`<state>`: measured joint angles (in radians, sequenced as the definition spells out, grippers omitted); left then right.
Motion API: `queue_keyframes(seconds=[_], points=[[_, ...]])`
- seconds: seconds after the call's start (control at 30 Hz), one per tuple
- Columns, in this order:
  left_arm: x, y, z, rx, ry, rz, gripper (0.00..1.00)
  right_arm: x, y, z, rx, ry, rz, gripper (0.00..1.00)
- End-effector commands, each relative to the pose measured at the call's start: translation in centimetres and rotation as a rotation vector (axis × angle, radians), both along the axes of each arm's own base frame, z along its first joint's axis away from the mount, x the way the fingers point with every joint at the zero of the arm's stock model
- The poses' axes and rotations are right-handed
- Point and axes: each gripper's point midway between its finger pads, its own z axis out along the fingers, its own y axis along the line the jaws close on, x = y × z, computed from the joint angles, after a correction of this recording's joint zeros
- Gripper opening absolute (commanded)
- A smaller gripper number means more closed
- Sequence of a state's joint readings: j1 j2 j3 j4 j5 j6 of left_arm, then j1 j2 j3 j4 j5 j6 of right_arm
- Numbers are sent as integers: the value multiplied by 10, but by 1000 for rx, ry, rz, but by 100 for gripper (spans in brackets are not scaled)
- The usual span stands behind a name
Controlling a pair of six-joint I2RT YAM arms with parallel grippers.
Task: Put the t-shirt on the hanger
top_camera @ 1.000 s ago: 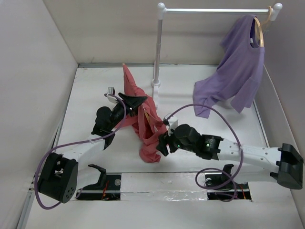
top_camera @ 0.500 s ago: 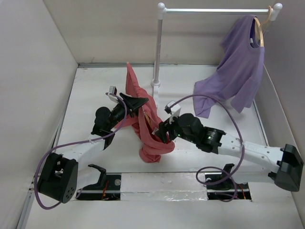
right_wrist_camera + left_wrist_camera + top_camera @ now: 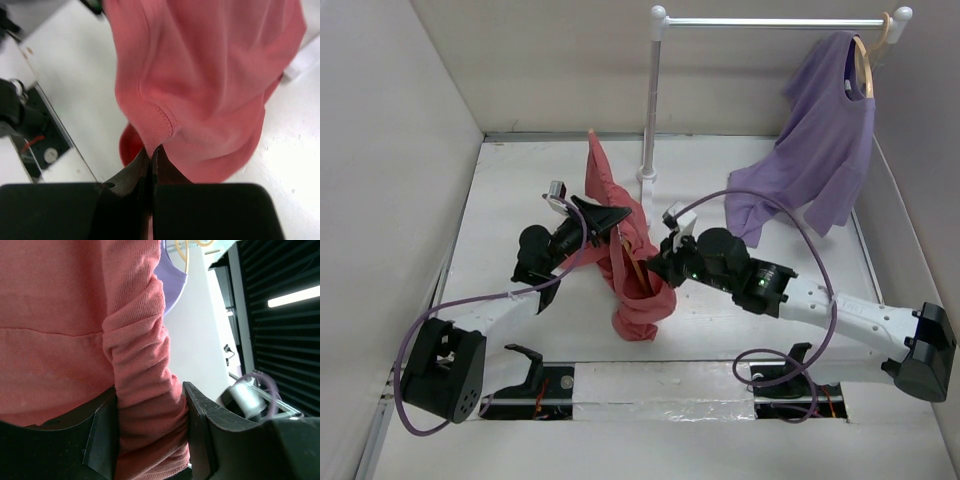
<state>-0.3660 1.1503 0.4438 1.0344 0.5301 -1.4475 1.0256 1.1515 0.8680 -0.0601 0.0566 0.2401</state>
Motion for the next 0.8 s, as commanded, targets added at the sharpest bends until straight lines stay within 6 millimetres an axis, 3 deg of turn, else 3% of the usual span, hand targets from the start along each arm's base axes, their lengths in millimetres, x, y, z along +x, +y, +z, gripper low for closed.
queue_keyframes(seconds=[0.0,0.03,0.1,0.13,0.27,0.37,0.4,0.43,0.63,0.7,0.77], points=[[-14,1,19,-66,-107,-44,0,30,9,69,145,-98,-66,0],[-14,0,14,-75,-84,-55,0,38,12,84,174,-104,-81,0],[-17,1,10,-87,-83,-63,0,56,17,79,183,-55,-107,0],[-17,1,7,-92,-70,-65,0,60,21,89,211,-47,-106,0],[-16,3,-1,-96,-63,-50,0,60,34,109,294,4,-101,0],[-18,1,-1,-133,-54,-78,0,82,31,96,245,31,-183,0],[-21,2,4,-151,-67,-86,0,82,31,101,249,29,-185,0],[-21,1,2,-158,-59,-97,0,90,33,90,227,50,-199,0],[-16,11,9,-280,-62,-55,0,85,49,108,313,109,-158,0],[-21,13,28,-355,-118,-78,0,89,49,107,333,128,-194,0],[-23,14,37,-433,-120,-112,0,95,54,89,308,159,-214,0]])
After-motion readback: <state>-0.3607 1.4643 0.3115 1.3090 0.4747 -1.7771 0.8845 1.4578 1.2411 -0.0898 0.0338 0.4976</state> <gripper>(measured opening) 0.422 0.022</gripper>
